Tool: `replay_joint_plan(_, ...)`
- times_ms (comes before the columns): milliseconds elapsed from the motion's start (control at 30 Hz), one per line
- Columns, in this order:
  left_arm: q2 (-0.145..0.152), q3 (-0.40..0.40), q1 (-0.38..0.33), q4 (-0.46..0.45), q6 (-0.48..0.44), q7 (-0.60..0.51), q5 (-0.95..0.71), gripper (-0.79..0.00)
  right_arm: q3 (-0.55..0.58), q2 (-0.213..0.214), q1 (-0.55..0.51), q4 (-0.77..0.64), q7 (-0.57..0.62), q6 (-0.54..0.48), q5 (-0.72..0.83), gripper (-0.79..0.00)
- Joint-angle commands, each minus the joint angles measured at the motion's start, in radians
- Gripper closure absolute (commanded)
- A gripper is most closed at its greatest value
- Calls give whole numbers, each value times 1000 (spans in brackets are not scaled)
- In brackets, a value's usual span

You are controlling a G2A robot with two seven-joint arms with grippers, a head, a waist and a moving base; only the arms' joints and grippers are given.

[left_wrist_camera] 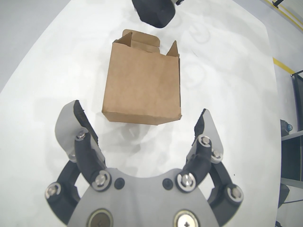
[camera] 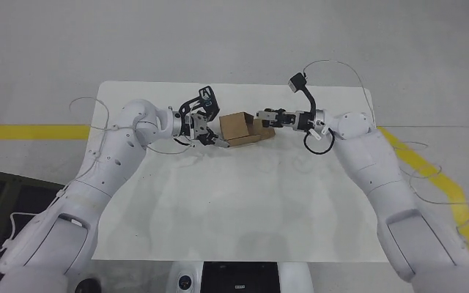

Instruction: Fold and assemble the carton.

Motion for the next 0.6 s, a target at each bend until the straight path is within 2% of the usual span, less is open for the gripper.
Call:
replay_joint_plan(0, -4, 5, -3, 7, 1, 15, 7, -785, 17, 21, -12, -45, 10, 10, -23, 0)
replay_joint_plan(133, -11, 14, -6, 21, -6, 29, 13, -785, 40, 54, -34, -117, 28, 28, -52, 0)
replay_joint_plan(567, -34, 39, 11, 40, 29, 143, 100, -785, 40, 54, -34, -117, 28, 28, -52, 0)
